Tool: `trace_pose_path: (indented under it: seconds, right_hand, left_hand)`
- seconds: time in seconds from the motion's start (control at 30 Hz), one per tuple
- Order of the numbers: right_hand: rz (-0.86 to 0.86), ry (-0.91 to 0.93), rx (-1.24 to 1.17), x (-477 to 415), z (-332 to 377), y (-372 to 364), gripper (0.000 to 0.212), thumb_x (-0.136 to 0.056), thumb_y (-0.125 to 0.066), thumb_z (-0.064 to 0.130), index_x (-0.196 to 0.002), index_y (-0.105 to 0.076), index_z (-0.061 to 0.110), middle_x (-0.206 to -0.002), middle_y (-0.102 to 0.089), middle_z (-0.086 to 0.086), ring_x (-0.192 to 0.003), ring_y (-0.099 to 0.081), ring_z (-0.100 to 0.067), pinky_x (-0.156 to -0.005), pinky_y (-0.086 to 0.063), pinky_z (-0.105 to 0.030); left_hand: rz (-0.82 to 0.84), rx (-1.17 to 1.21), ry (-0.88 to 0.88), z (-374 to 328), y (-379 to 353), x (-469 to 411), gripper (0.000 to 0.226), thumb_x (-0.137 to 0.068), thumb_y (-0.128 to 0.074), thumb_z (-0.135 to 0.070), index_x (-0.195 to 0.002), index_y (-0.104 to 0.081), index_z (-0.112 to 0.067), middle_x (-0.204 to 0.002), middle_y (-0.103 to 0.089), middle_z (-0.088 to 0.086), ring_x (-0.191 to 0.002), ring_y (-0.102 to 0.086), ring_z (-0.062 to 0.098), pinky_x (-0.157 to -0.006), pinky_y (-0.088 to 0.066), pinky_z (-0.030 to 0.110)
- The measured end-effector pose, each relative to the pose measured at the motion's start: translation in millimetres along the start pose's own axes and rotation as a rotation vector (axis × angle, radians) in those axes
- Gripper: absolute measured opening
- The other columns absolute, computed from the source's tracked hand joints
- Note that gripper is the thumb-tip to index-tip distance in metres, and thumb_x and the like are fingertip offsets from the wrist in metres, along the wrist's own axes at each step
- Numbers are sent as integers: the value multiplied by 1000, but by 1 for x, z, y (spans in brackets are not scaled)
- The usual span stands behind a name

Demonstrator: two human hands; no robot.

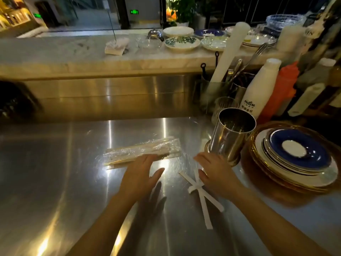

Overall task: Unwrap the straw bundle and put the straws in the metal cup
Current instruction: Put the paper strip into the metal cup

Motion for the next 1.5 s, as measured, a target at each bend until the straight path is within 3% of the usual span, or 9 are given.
trace_pose_path:
  seconds: [0.17, 0.27, 0.47, 0.63, 0.83, 1.07, 1.2, 1.4, 1.5]
  right_hand:
    - [199, 46, 119, 15, -14, -43, 31, -84, -53, 18, -115, -54, 17, -120, -58, -3, -111, -50, -20, -101, -32, -35]
    - [206, 50, 138, 20, -17, -51, 22, -84, -54, 19, -106, -58, 17, -110, -62, -4, -101, -53, -20, -95, -36, -35]
    - [209, 38, 144, 17, -17, -55, 18, -89, -46, 24, -102, -56, 16, -103, -63, -4, -93, -54, -18, -88, -38, -33]
    - [223, -102, 26, 11, -25, -49, 20, -92, -43, 22, -109, -52, 14, -109, -59, -4, -91, -57, -17, -76, -44, -25]
    - [241, -239, -189, 4, -20, -46, 20, -89, -44, 22, -106, -49, 12, -107, -56, -9, -95, -54, -27, -82, -47, -41]
    - [355, -271, -65, 5, -11, -73, 21, -86, -47, 33, -100, -41, 18, -76, -49, 5, -63, -52, -13, -55, -40, -25]
    - [366, -277, -41, -1, -11, -74, 25, -84, -50, 35, -100, -49, 15, -73, -46, 6, -66, -53, -13, -60, -41, -26]
    - [316, -258, -155, -10, -7, -54, 32, -88, -43, 33, -59, -36, 23, -56, -45, 6, -50, -43, -7, -47, -31, -22]
    - [245, -270, -225, -20, -4, -25, 35, -91, -37, 26, -56, -38, 24, -55, -43, 5, -49, -39, -7, -46, -30, -22]
  left_hand:
    - [135, -114, 83, 35, -46, 16, 51, -88, -50, -45, -132, -43, -19, -142, -45, 6, -128, -40, 23, -109, -32, 40]
    - [124, -157, 94, 46, -59, 24, 63, -87, -34, -57, -138, -35, -20, -150, -31, 5, -136, -29, 23, -113, -24, 42]
    - [56, -165, 77, 49, -62, 27, 76, -81, -15, -67, -136, -38, -20, -148, -36, 6, -135, -32, 25, -112, -25, 44]
    - [68, -172, 81, 51, -64, 27, 64, -86, -26, -60, -137, -35, -22, -149, -33, 4, -137, -30, 23, -112, -22, 41]
    - [68, -149, 88, 53, -65, 28, 56, -90, -36, -52, -138, -34, -22, -150, -31, 4, -138, -27, 23, -114, -20, 42]
    - [64, -131, 85, 53, -66, 28, 55, -91, -36, -50, -139, -33, -22, -152, -28, 3, -139, -24, 21, -116, -21, 45]
    - [51, -133, 78, 52, -65, 29, 55, -91, -35, -50, -139, -33, -22, -151, -29, 3, -139, -24, 20, -116, -21, 43]
    - [14, -134, 58, 50, -63, 31, 50, -93, -39, -44, -137, -37, -20, -149, -34, 5, -138, -28, 22, -114, -18, 39]
    - [6, -136, 55, 50, -62, 31, 52, -91, -35, -47, -136, -38, -20, -148, -36, 5, -137, -30, 22, -112, -18, 37]
Point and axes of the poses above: each hand's wrist, its own x-axis away from the middle knuckle, its own y-axis out of the back of the hand, z = x × y, the point moved 10 cm from there along -x, towards the middle knuckle
